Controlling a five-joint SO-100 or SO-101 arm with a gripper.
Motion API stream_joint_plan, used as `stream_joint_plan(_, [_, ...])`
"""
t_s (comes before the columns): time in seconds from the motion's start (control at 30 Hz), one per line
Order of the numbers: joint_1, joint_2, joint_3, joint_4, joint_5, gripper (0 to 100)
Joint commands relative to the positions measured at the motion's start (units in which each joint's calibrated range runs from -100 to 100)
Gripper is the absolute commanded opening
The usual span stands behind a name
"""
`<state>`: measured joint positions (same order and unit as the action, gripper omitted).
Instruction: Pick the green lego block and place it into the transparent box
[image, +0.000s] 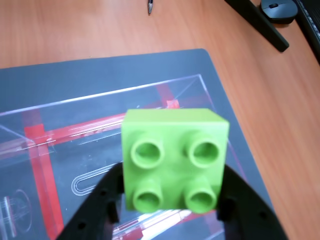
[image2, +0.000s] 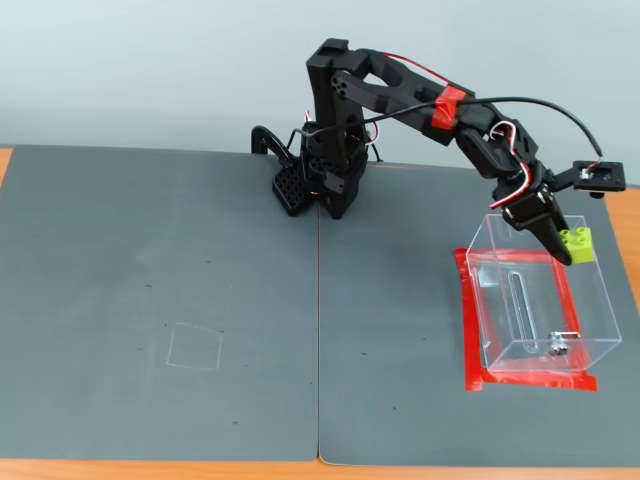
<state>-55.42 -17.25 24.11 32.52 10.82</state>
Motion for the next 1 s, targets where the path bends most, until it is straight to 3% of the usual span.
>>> stream_joint_plan(0.0, [0.2, 0.6, -3.4, -0.1, 0.1, 6])
stream_joint_plan(0.4, [0.3, 1.0, -2.6, -0.1, 0.0, 6])
stream_joint_plan(0.67, [0.8, 0.8, -2.4, 0.0, 0.1, 22])
stream_joint_plan(0.97, [0.8, 0.6, -2.4, 0.0, 0.1, 23])
